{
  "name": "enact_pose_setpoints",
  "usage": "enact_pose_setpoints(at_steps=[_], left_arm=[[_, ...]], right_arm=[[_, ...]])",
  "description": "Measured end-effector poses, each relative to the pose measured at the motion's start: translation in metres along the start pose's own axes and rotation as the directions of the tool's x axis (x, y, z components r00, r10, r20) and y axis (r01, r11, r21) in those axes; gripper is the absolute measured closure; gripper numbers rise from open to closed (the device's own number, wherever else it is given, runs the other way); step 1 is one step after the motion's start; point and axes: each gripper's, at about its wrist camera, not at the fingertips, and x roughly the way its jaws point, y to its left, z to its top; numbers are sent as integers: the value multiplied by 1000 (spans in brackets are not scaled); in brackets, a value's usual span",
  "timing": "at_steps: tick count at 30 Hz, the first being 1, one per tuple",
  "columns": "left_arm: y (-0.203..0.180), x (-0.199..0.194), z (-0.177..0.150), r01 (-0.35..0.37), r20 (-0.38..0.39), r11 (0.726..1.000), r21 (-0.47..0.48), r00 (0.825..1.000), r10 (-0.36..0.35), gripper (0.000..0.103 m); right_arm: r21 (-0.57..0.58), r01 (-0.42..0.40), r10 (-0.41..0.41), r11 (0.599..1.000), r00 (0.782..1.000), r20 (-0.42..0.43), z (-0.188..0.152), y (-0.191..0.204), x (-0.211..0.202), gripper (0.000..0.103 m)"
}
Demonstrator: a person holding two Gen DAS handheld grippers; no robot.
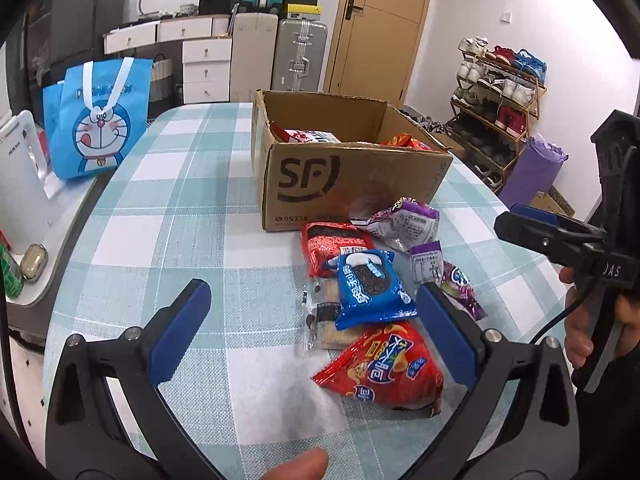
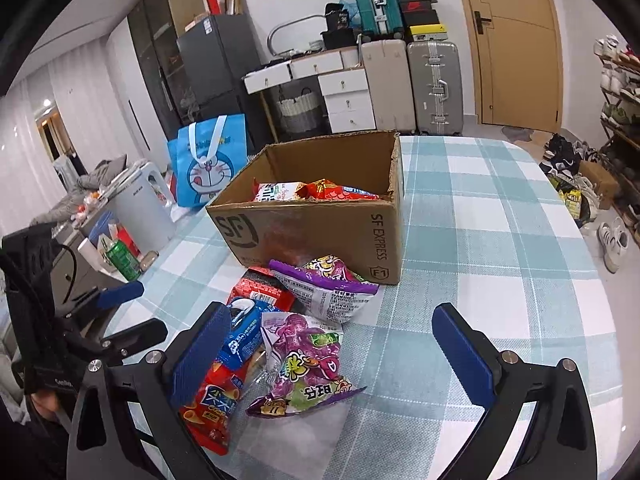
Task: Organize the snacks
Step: 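Move the left tool to the red snack bag while the right tool approaches the purple candy bag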
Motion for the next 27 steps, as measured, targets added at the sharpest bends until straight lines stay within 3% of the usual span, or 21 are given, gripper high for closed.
enact_pose_setpoints(at_steps=[9,16,20,27], left_arm=[[-10,-2,-27,48,-2,998,30,999,-48,1],[-9,-8,-44,86,11,996,22,996,-86,1],[-10,-20,-48,80,57,996,46,995,-82,1],[-19,-21,-55,115,34,991,68,993,-117,1]], right_arm=[[-39,14,-11,999,998,70,-38,15,1,1],[-79,19,-13,997,997,74,-58,27,2,1],[-57,-3,7,998,997,74,-62,24,3,1],[-72,1,1,997,1000,32,-65,28,14,1]])
